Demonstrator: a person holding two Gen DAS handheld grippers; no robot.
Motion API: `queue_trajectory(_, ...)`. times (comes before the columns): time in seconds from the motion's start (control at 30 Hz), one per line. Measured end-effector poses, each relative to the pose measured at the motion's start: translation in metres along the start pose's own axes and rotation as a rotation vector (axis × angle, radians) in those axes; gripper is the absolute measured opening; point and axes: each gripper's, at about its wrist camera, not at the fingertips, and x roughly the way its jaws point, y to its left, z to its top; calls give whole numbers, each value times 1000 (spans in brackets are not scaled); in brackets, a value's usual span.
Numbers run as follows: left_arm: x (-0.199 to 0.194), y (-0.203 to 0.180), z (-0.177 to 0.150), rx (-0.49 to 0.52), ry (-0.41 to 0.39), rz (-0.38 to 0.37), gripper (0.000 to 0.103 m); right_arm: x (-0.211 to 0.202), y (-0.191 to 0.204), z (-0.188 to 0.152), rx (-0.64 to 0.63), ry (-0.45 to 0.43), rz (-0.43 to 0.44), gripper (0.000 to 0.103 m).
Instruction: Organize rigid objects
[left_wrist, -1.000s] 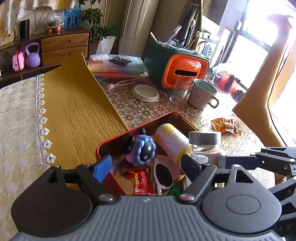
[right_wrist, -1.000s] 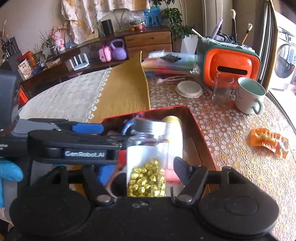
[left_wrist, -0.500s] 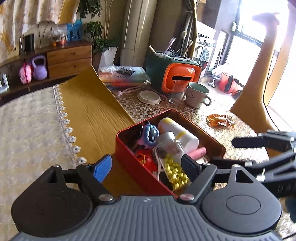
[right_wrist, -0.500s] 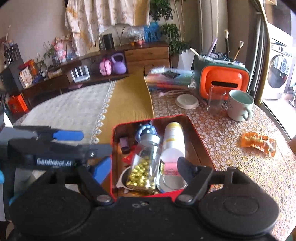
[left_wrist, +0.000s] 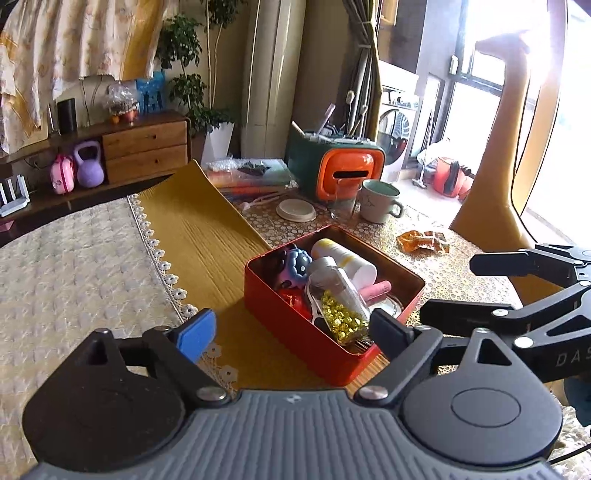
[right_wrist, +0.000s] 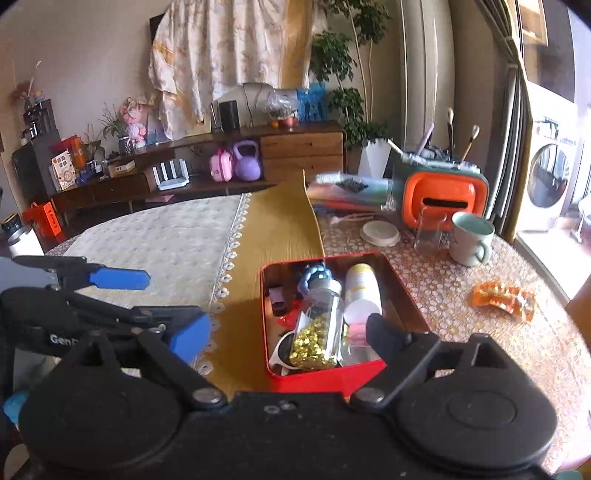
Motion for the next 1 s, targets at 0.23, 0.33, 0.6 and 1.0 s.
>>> queue_trajectory(0.23,-14,0,-10,-12,-7,18,100,-19,0,-10,37,-70,4,103)
queue_trajectory(0.33,-16,-2,-16,-10,0,35,103,-25,1,-14,44,-103,-11,103)
queue_trajectory(0.6,-25,-12,-30,22,-9,57,103,-38,-4,-31,87,-144,-42,103)
queue_trajectory(1.0,-36,-36,-35,103,-19,37,103,-48,-14,-46,166,-150,-70,103)
